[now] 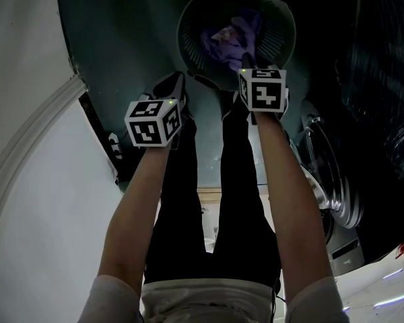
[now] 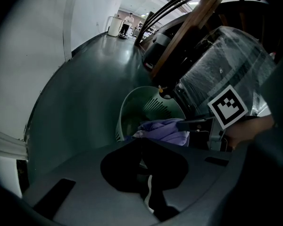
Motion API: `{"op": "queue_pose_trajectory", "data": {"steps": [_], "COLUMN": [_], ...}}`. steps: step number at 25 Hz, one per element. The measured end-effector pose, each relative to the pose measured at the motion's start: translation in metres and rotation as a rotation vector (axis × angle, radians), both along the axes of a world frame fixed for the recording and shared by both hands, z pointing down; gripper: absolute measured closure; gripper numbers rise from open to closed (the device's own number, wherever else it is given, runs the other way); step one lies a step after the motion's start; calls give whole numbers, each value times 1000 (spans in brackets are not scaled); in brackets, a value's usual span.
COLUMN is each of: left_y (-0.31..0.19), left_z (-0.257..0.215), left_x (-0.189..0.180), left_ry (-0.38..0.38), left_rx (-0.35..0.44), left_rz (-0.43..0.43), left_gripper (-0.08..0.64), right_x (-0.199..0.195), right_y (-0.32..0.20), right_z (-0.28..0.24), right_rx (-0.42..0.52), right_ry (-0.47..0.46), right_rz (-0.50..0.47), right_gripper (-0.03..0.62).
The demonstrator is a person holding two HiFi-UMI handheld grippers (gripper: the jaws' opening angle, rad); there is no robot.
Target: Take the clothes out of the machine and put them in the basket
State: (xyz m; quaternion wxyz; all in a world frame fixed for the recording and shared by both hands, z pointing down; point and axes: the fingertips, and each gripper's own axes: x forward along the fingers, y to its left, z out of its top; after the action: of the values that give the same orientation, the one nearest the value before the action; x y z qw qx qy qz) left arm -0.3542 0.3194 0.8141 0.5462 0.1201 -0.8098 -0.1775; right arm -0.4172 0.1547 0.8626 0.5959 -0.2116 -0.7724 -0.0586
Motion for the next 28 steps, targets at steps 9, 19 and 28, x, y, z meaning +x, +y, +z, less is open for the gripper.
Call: {"op": "queue_pose_trajectory", "data": {"steps": [9,19,28], "left_y": [3,1,6], "left_z": [15,14,13], "left_x": [8,12,11], "left_ry": [81,87,84], "left_rx": [84,78,67], "left_rz": [-144,-137,-147], "left_gripper": [538,538,538], "right_x": [2,7,15], "right_y": [1,-4,-4], "right_z": [11,8,3], "right_rx": [20,43,36], "right_ry": [32,30,32], "right_rz": [3,19,41], "right_gripper": [519,471,499]}}
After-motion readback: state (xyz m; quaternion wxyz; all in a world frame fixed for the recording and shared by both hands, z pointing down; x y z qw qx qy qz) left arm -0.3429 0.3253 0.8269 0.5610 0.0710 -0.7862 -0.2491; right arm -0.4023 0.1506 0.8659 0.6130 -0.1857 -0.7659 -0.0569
